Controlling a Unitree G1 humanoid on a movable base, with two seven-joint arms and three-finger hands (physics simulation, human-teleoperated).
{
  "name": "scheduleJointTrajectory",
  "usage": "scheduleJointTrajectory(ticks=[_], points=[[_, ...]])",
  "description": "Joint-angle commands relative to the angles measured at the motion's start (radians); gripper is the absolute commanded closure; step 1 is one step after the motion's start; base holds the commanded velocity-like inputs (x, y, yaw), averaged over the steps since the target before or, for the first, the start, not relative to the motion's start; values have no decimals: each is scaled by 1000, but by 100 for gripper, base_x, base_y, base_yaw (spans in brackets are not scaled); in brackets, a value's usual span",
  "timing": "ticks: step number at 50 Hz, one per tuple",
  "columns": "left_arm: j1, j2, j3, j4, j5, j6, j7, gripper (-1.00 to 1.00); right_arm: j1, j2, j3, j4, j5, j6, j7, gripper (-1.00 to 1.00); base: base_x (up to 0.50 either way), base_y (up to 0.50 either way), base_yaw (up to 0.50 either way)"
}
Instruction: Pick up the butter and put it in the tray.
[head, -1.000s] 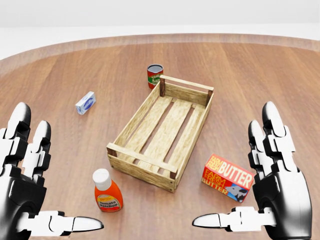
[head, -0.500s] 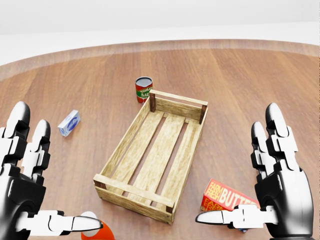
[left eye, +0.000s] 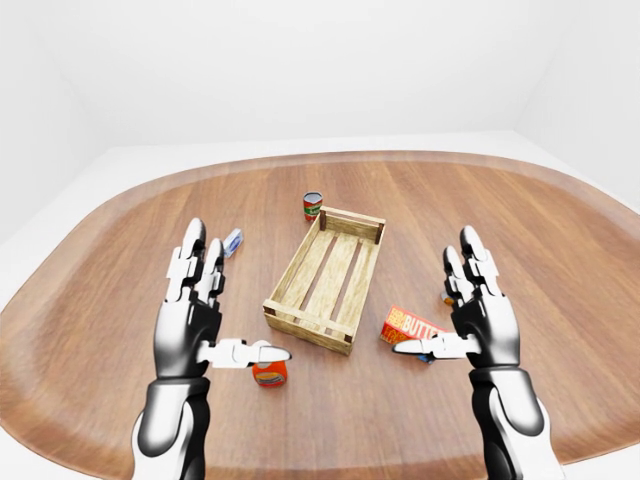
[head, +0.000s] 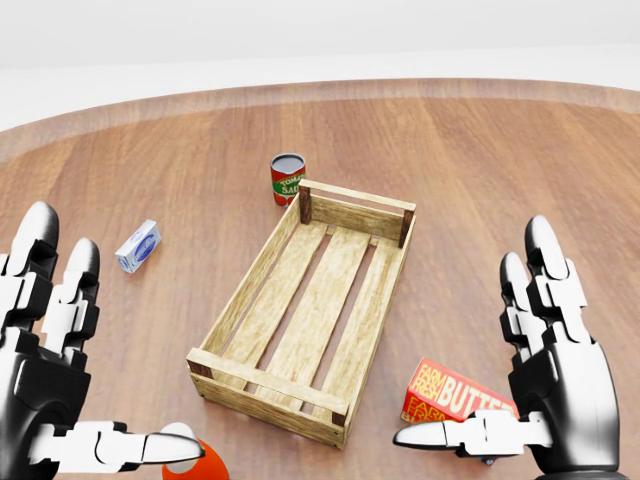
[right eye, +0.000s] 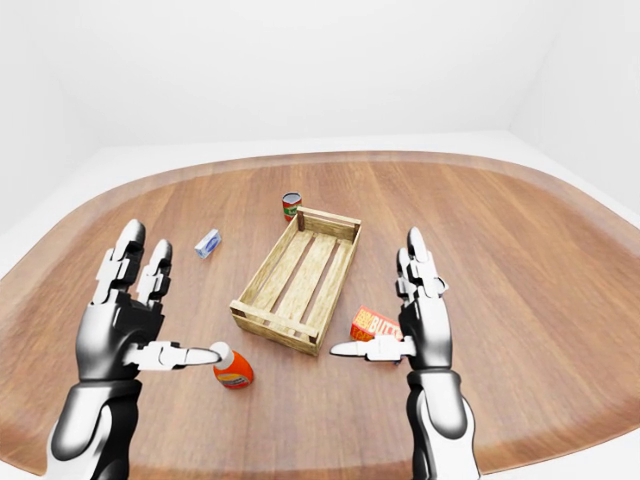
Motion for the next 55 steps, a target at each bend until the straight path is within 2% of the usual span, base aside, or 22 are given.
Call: scheduleJointTrajectory(ticks=[1,7,13,21,23,26,30,38,43,54,55], points=[[-20,3,-6,38,11,0,8,-100,-22,-28,-77,17,-26,0,34,-100,0,0,0],[-6,4,-22,31,19,0,8,-100,-19,-25,-153,41,-78,0,90,-100,0,0,0],[-16,7,4,29,2,0,3,-100,-4,-25,-187,103,-147,0,125,-100,0,0,0],[-27,5,10,54,6,0,2,-100,34,-6,-255,165,-125,0,195,-100,0,0,0],[-28,5,10,55,7,0,4,-100,25,-10,-261,186,-154,0,182,-100,0,0,0],[-26,6,12,38,3,0,6,-100,5,-25,-265,231,-165,0,197,-100,0,0,0],[-23,3,12,126,7,0,-6,-100,-59,-66,-277,302,-163,0,202,-100,0,0,0],[-7,5,-6,117,2,0,-9,-100,-139,-133,-299,423,-142,0,214,-100,0,0,0],[-27,10,25,120,-15,0,-8,-100,-159,-159,-291,463,-159,0,211,-100,0,0,0],[-23,6,29,105,-12,0,-11,-100,-188,-184,-259,550,-198,0,218,-100,0,0,0],[-26,6,30,103,-11,0,-8,-100,-212,-204,-245,602,-232,0,213,-100,0,0,0]])
